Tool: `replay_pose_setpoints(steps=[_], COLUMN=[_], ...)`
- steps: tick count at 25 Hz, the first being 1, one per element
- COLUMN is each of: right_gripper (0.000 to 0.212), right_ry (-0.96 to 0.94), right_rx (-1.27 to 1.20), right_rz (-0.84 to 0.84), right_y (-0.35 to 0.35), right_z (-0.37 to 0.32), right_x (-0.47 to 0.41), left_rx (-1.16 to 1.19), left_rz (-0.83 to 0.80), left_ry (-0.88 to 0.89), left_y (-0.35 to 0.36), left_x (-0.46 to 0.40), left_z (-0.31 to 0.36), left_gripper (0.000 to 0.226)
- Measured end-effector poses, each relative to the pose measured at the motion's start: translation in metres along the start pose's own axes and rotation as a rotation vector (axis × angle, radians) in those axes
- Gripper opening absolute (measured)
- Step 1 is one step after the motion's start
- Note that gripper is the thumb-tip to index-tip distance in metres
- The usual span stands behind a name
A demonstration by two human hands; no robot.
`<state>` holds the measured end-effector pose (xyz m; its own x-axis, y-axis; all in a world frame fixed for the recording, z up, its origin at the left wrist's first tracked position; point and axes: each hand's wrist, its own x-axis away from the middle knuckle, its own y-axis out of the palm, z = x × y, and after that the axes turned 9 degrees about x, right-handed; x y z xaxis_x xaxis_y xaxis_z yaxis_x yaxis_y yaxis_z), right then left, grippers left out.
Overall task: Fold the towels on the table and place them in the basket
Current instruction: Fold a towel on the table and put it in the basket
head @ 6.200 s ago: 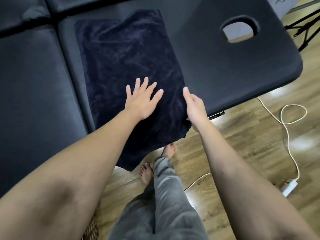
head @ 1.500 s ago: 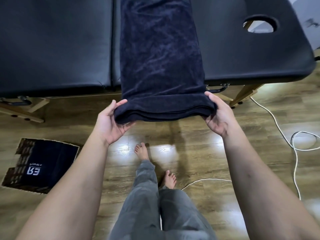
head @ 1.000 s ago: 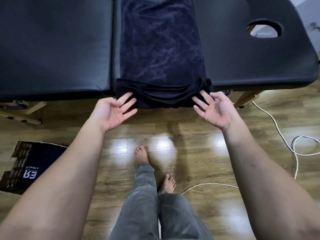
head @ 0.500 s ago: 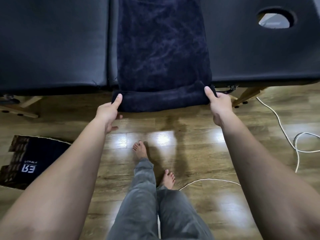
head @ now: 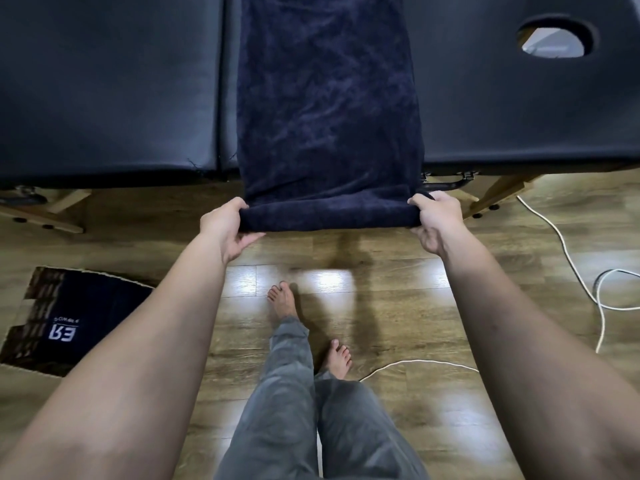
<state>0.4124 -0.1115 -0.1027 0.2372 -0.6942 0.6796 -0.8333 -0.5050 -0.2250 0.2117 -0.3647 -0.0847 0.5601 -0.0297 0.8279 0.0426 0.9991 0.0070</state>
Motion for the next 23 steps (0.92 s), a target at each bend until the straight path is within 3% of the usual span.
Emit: replay_pose_setpoints(steps=[4,7,11,13,16,21,23], right_gripper=[0.038,0.043,0.042,0.031,0.019,0.010,0.024], right_ry=[-0.118,-0.303,-0.215,-0.135,-0.078,-0.162,-0.154], right_rx=[0.114,0.230,0.163,0.107,0.022,-0.089,-0.024], right_rz=[0.003,0.043,0.060,0.057,-0.029,-0.261,-0.333], right_y=[-0.003,-0.004,-0.001,-0.005,-0.009,-0.019,-0.024], right_z=[0.002,0.005,0.004,0.001,-0.005,-0.004,-0.003], right_x=[-0.001,-0.006,-0.006,-0.004,0.000,0.001,-0.001], left_rx=[-0.143,-0.135,-0.035,-0.005,0.084,0.098,0.038], left_rz=[0.025,0.019,-0.070,-0.108,-0.234,-0.433,-0.431], left_ry=[0.045,0.171,0.285,0.274,0.208,0.124,0.159], left_y=[0.004,0.007,0.011,0.008,-0.003,-0.017,-0.017], left_x=[0.005,0.002,0.007,0.007,0.006,0.001,0.000], left_z=[0.001,0.002,0.004,0.005,0.008,0.011,0.011], left_gripper=[0.006,0.027,0.026,0.020,0.007,0.026,0.023])
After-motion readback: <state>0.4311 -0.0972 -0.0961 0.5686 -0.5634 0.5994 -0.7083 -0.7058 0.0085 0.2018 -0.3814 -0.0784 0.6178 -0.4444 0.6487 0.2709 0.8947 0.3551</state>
